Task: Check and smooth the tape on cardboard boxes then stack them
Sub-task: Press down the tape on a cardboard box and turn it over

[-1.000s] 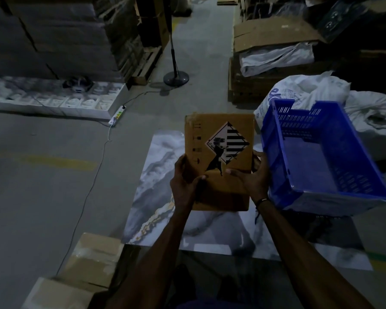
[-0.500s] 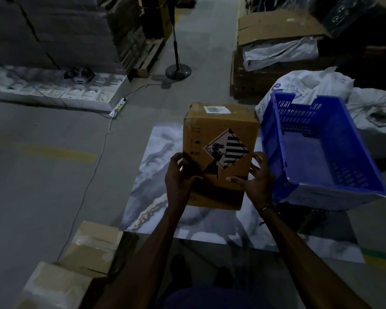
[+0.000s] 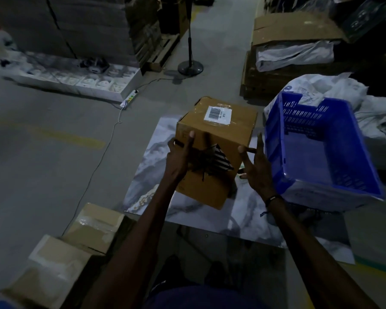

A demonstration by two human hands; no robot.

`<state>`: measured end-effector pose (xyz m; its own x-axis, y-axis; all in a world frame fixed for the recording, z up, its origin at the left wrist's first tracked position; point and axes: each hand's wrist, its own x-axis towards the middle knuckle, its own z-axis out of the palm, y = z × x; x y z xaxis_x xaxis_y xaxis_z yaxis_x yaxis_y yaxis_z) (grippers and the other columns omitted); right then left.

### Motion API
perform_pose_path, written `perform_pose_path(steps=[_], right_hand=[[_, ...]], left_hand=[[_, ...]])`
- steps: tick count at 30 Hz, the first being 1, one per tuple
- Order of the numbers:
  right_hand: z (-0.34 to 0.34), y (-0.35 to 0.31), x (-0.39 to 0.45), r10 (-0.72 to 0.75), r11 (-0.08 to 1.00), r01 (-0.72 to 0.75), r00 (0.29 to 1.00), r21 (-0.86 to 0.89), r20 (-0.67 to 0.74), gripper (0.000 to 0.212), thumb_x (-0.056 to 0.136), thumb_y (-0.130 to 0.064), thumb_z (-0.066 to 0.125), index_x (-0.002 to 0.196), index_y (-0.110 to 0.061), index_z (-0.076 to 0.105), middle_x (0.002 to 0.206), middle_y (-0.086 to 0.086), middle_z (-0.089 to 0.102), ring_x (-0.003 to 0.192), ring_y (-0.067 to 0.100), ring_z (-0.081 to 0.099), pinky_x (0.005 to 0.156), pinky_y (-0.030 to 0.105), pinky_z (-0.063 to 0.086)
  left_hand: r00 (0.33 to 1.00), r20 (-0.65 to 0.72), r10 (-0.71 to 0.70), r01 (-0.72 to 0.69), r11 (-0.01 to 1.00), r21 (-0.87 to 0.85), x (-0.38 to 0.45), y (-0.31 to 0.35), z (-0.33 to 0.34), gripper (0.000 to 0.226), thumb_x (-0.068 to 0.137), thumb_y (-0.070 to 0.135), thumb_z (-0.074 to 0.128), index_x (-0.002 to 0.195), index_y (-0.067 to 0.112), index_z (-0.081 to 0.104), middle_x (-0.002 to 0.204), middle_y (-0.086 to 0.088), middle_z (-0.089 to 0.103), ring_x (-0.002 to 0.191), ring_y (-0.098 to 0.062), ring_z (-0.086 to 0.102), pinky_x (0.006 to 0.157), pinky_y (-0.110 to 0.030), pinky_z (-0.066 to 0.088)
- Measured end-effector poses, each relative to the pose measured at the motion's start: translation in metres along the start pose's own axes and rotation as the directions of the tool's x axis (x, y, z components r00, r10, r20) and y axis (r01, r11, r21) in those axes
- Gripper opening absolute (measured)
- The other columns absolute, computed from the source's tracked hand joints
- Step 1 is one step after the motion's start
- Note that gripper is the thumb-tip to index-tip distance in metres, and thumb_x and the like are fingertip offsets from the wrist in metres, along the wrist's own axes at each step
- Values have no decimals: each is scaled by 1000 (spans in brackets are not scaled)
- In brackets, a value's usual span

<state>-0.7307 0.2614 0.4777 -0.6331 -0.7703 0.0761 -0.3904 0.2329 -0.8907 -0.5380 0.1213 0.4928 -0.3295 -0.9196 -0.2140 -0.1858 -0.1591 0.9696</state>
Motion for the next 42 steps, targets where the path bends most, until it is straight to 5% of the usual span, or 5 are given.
perform_pose_path(steps=[8,13,21,29,42], right_hand=[[19,-22,-2,85,996,-84,995,-30,49,88,81,-93,24,156,-52,-2,128,13,64,93,26,70,82,51,61],[25,-19,10,161,986,-162,986,25,29,74,83,-92,31,147,-64,7,147,11,54,115,34,66,90,57,58],[21,-3,50,113,993,-116,985,-15,-127,57,99,-51,59,149,-39,34,162,8,25,140,24,38,84,9,33],[4,5,87,172,972,-185,980,147,98,71,84,-47,75,145,-44,39,144,-8,52,125,15,51,112,44,42],[26,14,40,173,981,-179,982,-70,-76,101,53,-96,68,131,-31,58,124,1,64,109,19,64,91,41,59]], left_hand=[[948,-88,-305,299,951,-73,21,6,1,152,30,100,70,155,41,4,162,-9,27,143,-38,37,106,-65,42],[943,-35,-330,326,942,-81,24,5,-13,145,49,86,77,156,30,-3,157,-11,32,133,-38,46,91,-54,55],[953,-18,-301,299,950,-88,40,-19,-17,152,41,95,73,160,26,10,154,-6,44,129,-30,54,104,-52,51],[979,-99,-180,190,977,98,30,3,-18,99,96,62,55,163,10,6,169,-18,3,155,-35,6,123,-46,13],[993,-32,-117,117,993,21,32,17,-17,88,71,46,80,136,21,27,136,-7,52,116,-25,60,93,-41,58]])
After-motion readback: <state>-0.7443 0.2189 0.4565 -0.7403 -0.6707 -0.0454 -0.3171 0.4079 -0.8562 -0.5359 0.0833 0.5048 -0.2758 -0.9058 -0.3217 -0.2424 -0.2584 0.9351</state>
